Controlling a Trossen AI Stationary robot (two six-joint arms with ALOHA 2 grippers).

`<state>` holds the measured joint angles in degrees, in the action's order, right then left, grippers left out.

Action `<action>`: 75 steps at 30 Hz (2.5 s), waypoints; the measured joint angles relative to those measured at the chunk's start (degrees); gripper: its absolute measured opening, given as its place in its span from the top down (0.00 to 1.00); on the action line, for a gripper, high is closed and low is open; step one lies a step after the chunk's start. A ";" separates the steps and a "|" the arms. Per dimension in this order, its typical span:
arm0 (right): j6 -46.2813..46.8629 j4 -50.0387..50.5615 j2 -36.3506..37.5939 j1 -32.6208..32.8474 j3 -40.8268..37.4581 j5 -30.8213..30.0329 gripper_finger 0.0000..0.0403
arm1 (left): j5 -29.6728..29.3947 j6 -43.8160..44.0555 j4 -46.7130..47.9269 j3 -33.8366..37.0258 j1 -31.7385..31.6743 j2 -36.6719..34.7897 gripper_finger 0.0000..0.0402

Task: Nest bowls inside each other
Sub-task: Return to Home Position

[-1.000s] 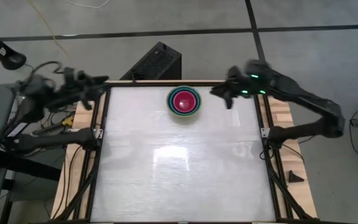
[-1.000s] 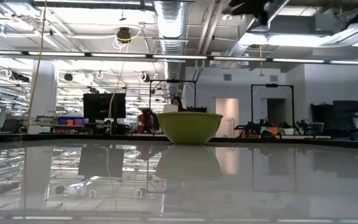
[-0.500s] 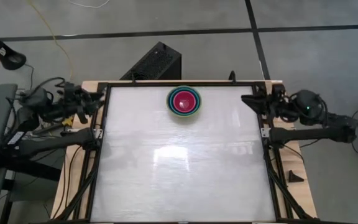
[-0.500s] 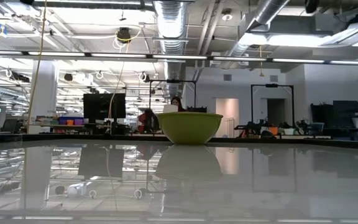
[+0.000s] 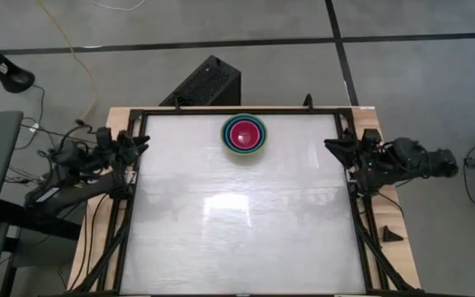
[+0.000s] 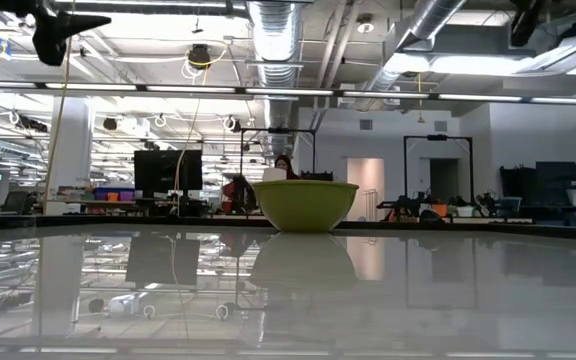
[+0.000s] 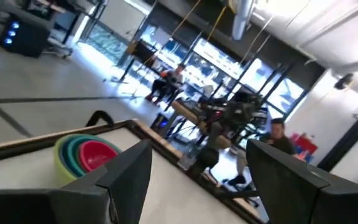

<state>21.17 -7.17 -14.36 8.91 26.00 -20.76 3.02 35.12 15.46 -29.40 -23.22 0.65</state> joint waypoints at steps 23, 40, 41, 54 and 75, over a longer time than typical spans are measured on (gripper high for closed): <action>-5.74 -17.14 5.07 17.03 -25.47 -21.83 0.71 | 10.15 -2.97 -14.07 17.93 0.38 1.19 0.38; 11.42 2.20 4.63 19.19 -25.47 -23.03 0.71 | 2.09 0.10 -20.64 28.77 10.58 1.19 0.38; 10.88 2.33 4.63 19.07 -25.47 -23.03 0.71 | 1.14 -0.28 -19.79 28.78 11.22 1.19 0.38; 3.77 3.49 -1.53 18.27 -25.45 -18.76 0.71 | -2.75 -3.00 -17.07 28.82 16.32 7.70 0.38; 3.84 3.51 -15.71 18.27 -25.49 -16.58 0.70 | -3.76 -10.46 -16.93 28.91 18.01 15.49 0.38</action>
<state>25.02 -3.66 -30.07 27.18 0.51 -37.34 -0.73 24.66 -1.47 -0.49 -5.21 16.14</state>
